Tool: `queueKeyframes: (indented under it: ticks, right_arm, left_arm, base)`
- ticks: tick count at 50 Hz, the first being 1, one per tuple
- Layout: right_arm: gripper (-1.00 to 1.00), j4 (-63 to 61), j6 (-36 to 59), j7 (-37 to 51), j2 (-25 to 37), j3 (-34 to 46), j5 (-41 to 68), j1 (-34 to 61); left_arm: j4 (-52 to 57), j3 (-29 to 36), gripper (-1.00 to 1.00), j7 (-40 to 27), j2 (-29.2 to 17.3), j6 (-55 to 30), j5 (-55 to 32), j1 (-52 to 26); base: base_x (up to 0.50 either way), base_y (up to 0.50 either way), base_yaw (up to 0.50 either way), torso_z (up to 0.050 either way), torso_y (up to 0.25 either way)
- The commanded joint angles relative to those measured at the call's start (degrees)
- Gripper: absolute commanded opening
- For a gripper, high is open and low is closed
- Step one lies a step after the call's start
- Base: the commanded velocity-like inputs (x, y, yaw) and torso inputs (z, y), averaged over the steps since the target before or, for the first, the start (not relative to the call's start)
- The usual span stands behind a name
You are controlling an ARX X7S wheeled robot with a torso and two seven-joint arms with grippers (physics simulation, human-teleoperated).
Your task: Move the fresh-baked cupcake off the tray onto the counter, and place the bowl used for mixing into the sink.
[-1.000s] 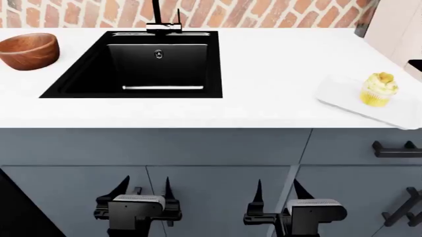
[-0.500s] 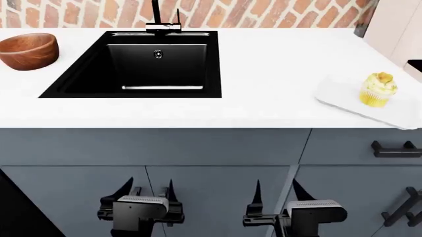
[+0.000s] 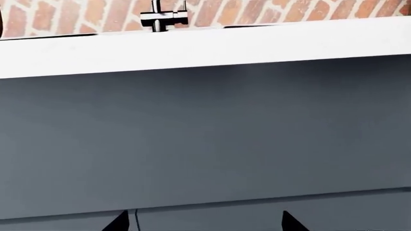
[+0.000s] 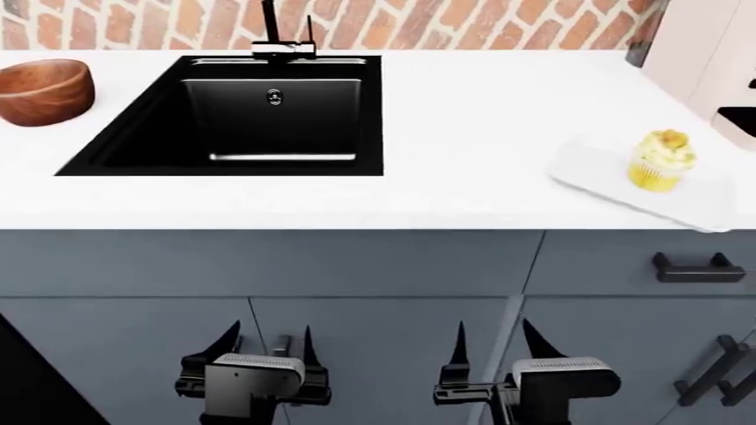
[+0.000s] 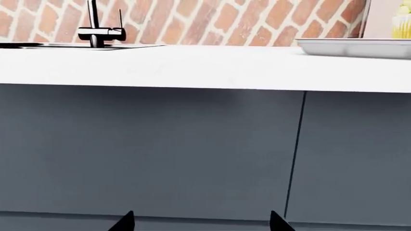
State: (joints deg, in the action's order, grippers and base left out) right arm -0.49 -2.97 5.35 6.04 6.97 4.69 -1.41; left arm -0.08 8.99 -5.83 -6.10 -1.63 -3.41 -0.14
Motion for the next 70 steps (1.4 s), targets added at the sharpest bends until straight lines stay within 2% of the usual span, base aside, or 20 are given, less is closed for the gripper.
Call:
queueKeyframes:
  ticks: [1, 34, 70]
  right_arm:
    - [1.00, 0.01, -0.13, 0.85, 0.57, 0.84, 0.47, 0.12]
    - [1.00, -0.19, 0.20, 2.09, 2.22, 2.56, 2.01, 0.69]
    - [1.00, 0.00, -0.60, 3.53, 3.21, 4.28, 2.83, 0.53]
  left_arm:
    - [-0.03, 0.86, 1.00, -0.73, -0.68, 0.03, -0.40, -0.02]
    - [-0.40, 2.90, 1.00, -2.35, -1.75, -0.22, -1.40, -0.90]
    - [-0.16, 4.22, 1.00, -3.53, -3.25, 0.49, -2.63, -0.40]
  base:
    - [0.00, -0.21, 0.00, 0.000, 0.000]
    - [0.00, -0.22, 0.00, 0.000, 0.000]
    - [-0.02, -0.33, 0.00, 0.000, 0.000]
